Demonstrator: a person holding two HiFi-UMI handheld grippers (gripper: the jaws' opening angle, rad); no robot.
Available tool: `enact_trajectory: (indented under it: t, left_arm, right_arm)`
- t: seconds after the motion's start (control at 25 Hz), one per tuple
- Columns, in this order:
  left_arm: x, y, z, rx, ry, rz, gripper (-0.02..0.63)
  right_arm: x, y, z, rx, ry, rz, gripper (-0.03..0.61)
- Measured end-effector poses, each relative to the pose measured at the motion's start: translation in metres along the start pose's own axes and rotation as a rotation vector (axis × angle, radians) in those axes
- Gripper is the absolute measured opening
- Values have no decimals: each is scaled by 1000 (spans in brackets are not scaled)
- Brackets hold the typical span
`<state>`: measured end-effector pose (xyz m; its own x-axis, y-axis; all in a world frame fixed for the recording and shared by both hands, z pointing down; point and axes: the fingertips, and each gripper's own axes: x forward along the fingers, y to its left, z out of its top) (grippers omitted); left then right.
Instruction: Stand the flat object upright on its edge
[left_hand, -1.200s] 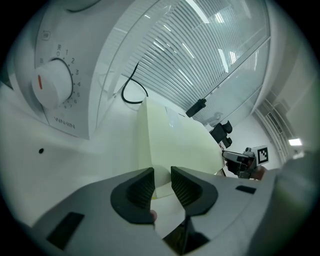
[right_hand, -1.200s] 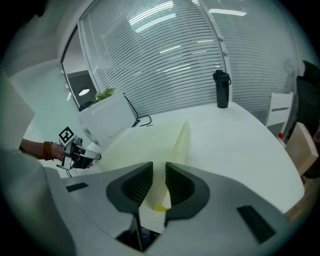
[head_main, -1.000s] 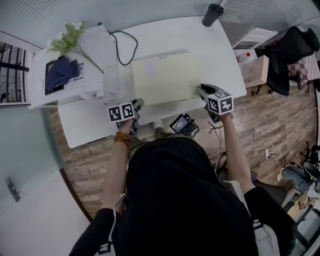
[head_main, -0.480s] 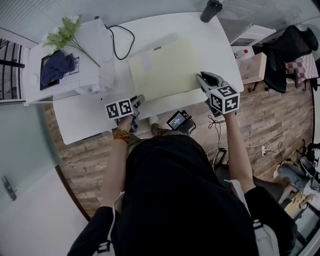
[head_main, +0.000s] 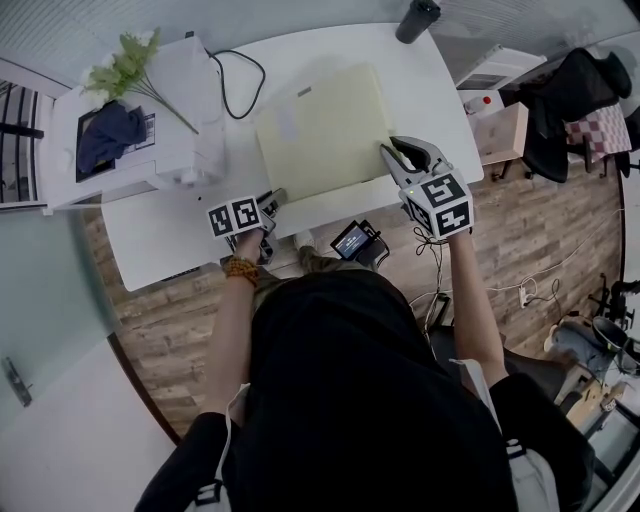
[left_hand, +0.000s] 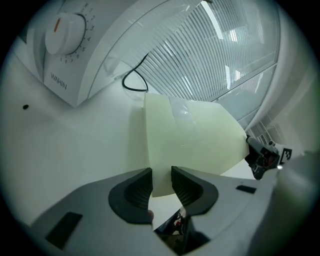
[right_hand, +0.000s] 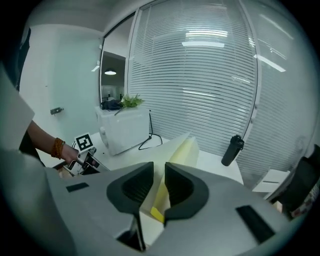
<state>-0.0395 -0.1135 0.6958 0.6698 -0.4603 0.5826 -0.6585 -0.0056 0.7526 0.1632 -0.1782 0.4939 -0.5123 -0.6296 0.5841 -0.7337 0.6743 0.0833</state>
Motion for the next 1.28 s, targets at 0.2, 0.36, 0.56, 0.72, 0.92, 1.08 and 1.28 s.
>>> enact_trajectory:
  t: [0.2, 0.36, 0.56, 0.72, 0.92, 1.08, 1.28]
  left_arm:
    - [5, -1, -1, -8, 13, -16, 115]
    - [8, -4, -2, -20, 18, -30, 117]
    - [15, -7, -7, -47, 18, -52, 121]
    - [17, -8, -9, -58, -8, -64, 124]
    - [21, -17, -6, 125, 3, -4, 38]
    - [23, -11, -10, 121, 9, 10, 40]
    - [5, -7, 9, 169, -115, 58, 40]
  right_arm:
    - [-5, 9, 12, -82, 25, -3, 63]
    - [-9, 17, 23, -126, 20, -5, 63]
    - [-9, 28, 40, -254, 53, -28, 63]
    - [-8, 42, 55, -343, 76, -30, 66]
    - [-6, 76, 79, -428, 98, -48, 69]
    - [5, 108, 94, -539, 109, -51, 67]
    - [15, 137, 101, -655, 147, -60, 74]
